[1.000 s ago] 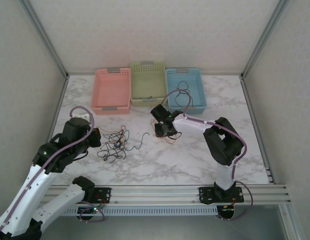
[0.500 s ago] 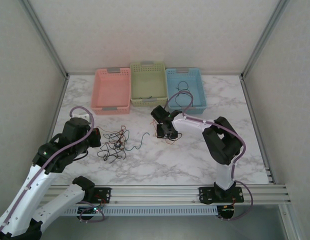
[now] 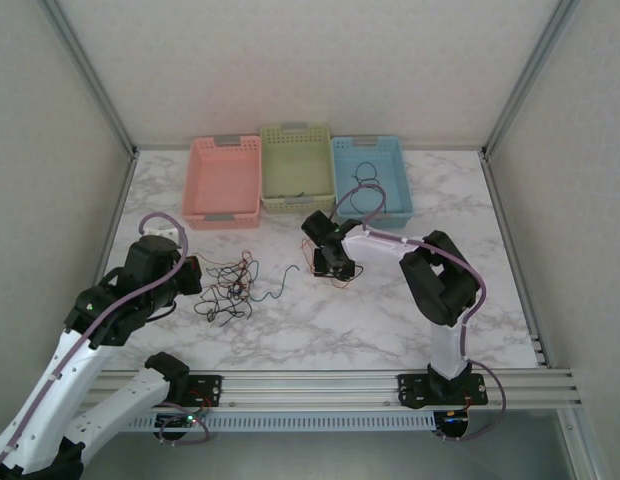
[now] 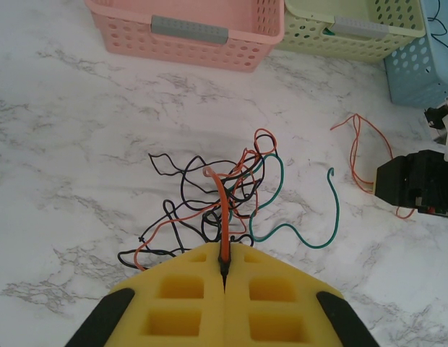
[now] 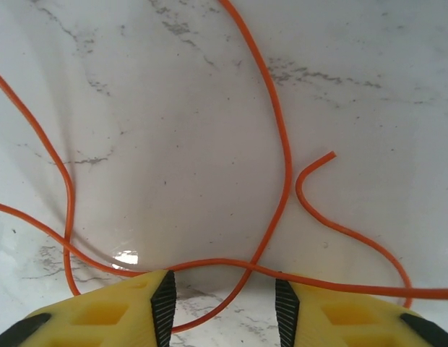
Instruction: Untangle the cables
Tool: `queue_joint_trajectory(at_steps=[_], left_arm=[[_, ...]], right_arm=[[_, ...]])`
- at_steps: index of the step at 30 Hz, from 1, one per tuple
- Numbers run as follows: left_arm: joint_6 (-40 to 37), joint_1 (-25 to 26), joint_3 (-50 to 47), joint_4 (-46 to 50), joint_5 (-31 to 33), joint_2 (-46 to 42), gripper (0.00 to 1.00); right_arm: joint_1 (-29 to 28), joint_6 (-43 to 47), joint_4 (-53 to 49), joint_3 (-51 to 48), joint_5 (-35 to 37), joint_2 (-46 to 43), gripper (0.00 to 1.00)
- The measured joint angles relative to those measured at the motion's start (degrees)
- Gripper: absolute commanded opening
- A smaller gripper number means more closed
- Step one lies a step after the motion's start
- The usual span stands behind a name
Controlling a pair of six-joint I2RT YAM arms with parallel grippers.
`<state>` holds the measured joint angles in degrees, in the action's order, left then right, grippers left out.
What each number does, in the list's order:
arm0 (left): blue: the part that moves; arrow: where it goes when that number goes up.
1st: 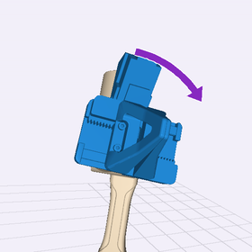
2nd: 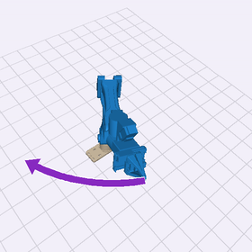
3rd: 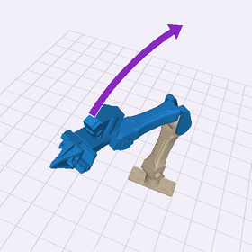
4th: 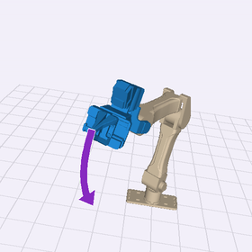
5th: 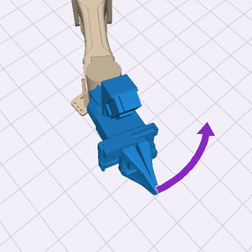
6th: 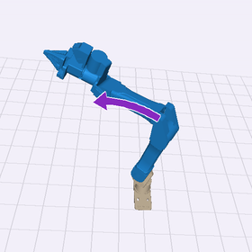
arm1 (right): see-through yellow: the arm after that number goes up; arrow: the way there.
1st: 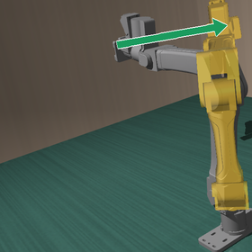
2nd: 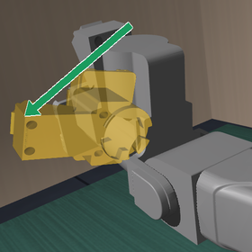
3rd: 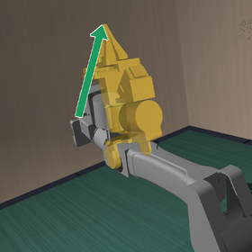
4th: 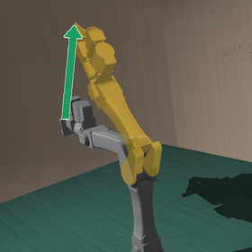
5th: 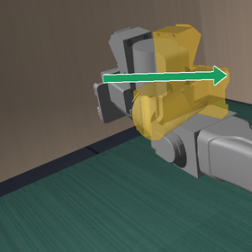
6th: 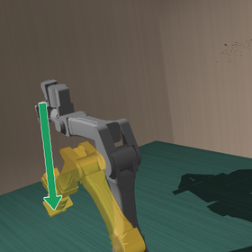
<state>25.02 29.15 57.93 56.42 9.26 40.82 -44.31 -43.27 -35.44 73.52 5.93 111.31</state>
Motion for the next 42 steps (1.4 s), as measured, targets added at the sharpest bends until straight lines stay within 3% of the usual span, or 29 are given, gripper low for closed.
queue_joint_trajectory(at_steps=[7, 11, 18, 30, 36, 42], left_arm=[[0.00, 0.00, 0.00, 0.00, 0.00, 0.00, 0.00], [0.00, 0.00, 0.00, 0.00, 0.00, 0.00, 0.00], [0.00, 0.00, 0.00, 0.00, 0.00, 0.00, 0.00], [0.00, 0.00, 0.00, -0.02, 0.00, 0.00, 0.00], [0.00, 0.00, 0.00, -0.02, 0.00, 0.00, 0.00], [0.00, 0.00, 0.00, -0.02, -0.15, 0.00, 0.00]], right_arm=[[0.26, 0.50, -2.58, 1.16, 0.87, 0.68, 0.09], [-0.15, 0.83, -2.78, 1.55, 1.09, 0.72, 0.00], [-2.51, 2.91, 0.26, 0.70, -0.17, -1.31, 0.00], [-3.56, 7.58, 1.77, 1.36, 0.48, -17.94, 0.00], [-3.56, 10.27, 1.57, 10.19, 0.50, -17.42, 0.00], [-3.56, 12.76, 3.80, 24.39, 0.26, -9.51, 0.00]])
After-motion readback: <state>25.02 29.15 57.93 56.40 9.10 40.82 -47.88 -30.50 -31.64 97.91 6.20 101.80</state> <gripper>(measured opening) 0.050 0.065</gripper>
